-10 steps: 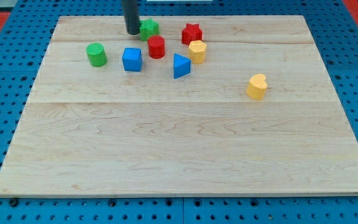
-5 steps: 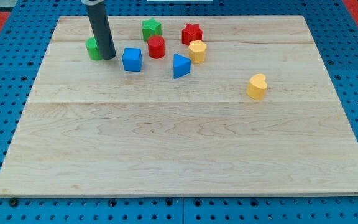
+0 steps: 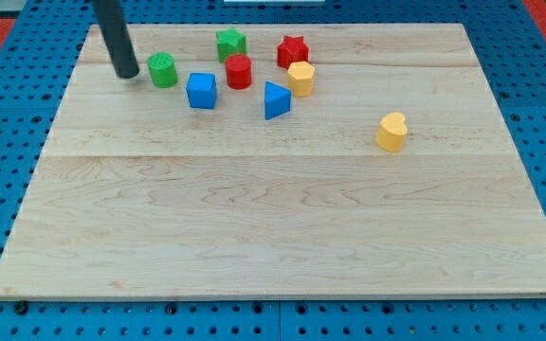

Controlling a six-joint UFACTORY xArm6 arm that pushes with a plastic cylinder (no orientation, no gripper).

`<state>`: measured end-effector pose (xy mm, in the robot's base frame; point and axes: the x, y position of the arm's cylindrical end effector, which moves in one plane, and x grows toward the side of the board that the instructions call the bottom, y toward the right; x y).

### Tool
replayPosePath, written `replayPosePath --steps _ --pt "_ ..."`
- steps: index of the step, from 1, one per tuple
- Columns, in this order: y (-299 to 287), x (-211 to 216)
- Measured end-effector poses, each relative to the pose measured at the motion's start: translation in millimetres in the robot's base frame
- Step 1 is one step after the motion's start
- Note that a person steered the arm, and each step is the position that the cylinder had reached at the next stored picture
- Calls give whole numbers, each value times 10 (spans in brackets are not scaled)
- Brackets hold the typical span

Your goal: Push the green circle to the left of the red circle

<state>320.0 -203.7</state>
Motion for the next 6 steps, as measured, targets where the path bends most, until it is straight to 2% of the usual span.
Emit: replayPosePath --steps 1,2,3,4,6 --pt "152 154" --pt "292 -163" --pt "613 -150" --pt "520 -154" --pt "574 1344"
